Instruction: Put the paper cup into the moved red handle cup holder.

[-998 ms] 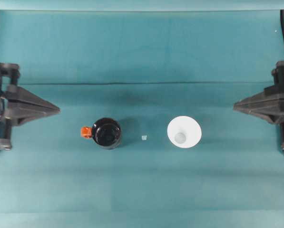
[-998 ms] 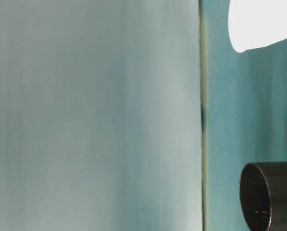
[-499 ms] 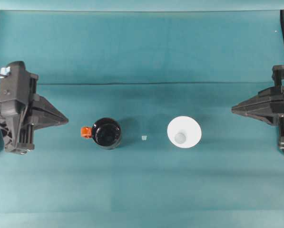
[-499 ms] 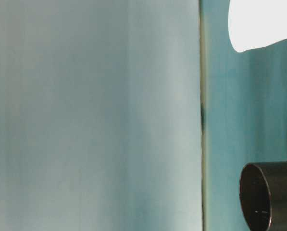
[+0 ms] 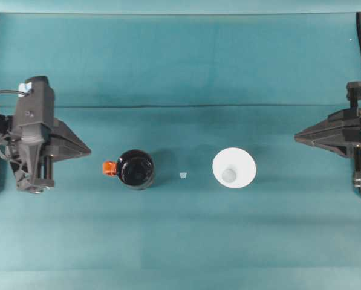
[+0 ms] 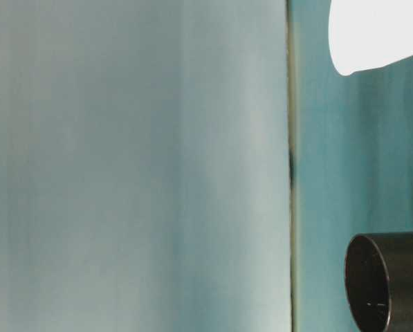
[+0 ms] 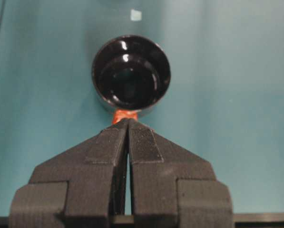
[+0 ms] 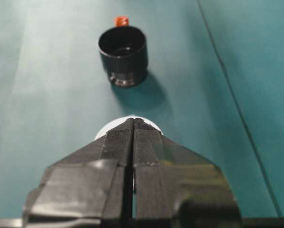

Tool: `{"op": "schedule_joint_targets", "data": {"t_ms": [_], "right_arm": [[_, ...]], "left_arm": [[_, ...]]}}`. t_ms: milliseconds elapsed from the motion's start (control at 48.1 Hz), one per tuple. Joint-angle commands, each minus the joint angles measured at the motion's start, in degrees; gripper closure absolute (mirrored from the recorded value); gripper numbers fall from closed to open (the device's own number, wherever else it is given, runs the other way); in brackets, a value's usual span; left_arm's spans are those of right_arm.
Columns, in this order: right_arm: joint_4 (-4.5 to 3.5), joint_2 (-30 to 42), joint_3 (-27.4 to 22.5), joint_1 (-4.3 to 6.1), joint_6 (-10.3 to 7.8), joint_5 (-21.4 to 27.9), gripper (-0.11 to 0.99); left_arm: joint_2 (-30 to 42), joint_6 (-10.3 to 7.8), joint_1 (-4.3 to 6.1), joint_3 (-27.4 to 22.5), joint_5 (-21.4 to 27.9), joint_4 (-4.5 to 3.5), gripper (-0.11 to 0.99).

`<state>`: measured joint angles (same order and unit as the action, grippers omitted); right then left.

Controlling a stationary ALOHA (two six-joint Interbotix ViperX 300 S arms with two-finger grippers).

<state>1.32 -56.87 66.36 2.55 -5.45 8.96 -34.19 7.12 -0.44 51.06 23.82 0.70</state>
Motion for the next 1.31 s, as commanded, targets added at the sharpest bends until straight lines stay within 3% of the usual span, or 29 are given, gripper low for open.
{"op": "schedule_joint_targets", "data": {"t_ms": [0,208,291,416,707,1040,1289], "right_arm": [[0.09,0.3,-1.3,0.18,-0.53,-0.3,0.98],[0.09,-0.4,-1.5,0.18,-0.53,0.4,0.98],[0.09,-0.8,-1.5,0.18,-0.62,1.3,0.98],[0.18,-1.4,-1.6,0.18,-0.62,2.5,0.98],[0.26,-2.6,-1.8,0.18,-0.62,4.6,0.98],[0.26,-2.8,-1.8,0.18,-0.62,4.7,0.98],[0.18,-2.8,-1.8,0.09,-0.62,4.7,0.98]], "left_arm": [[1.1,0.35,0.0,-2.0,0.9,0.09,0.7],[3.6,0.44,0.26,-3.6,4.0,0.09,0.1],[4.4,0.18,0.35,-4.1,4.9,0.18,-0.08],[6.5,0.44,0.35,-5.5,5.6,0.18,-0.1],[15.4,0.35,1.41,-9.2,7.7,0.18,-0.11],[20.2,0.09,1.41,-9.3,7.8,0.09,-0.11],[22.7,-0.09,0.35,-8.2,7.5,0.44,-0.11]]}}
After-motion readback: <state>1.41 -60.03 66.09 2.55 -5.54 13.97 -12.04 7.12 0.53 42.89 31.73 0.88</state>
